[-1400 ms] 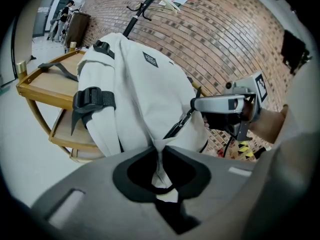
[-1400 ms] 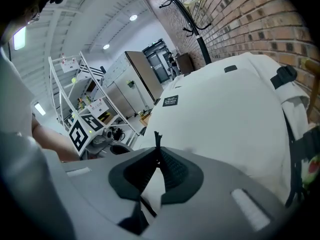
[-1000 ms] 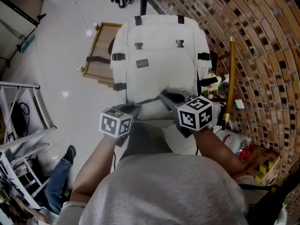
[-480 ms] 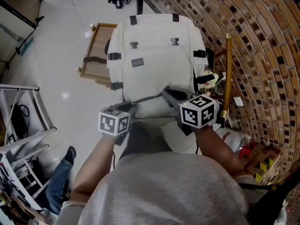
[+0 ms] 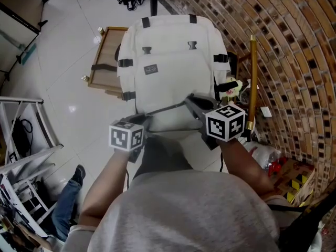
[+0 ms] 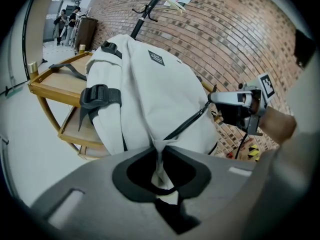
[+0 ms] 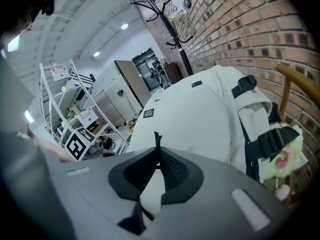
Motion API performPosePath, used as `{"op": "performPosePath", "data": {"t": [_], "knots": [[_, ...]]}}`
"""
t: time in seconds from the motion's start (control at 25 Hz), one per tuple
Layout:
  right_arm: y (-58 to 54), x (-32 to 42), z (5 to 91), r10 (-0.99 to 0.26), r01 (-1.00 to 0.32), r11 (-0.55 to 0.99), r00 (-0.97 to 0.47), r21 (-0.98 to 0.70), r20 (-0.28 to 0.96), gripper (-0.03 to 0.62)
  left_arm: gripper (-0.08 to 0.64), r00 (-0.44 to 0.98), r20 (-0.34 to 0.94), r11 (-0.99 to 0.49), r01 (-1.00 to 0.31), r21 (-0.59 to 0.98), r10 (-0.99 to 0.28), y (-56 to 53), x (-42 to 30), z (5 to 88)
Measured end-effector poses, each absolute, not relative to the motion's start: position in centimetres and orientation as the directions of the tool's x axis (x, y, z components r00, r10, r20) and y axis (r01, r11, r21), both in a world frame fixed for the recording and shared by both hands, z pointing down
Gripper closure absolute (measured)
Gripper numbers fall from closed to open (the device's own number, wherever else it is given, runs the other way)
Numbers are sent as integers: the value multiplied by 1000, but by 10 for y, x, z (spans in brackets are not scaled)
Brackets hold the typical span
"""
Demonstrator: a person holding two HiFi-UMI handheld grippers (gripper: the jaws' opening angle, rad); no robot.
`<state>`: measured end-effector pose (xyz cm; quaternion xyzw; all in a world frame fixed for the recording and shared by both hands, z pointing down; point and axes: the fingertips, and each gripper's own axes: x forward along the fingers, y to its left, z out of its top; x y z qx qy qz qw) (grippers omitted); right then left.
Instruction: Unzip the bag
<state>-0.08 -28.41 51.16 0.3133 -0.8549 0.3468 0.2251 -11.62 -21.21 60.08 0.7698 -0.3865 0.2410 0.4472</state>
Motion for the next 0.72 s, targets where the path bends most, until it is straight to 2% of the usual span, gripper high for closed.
{"op": "performPosePath", "data": {"t": [0.72], "knots": [[-298, 42, 503, -476, -759, 487, -646, -433, 597, 569, 514, 562, 731, -287, -827, 484, -388, -214, -119, 604]]}}
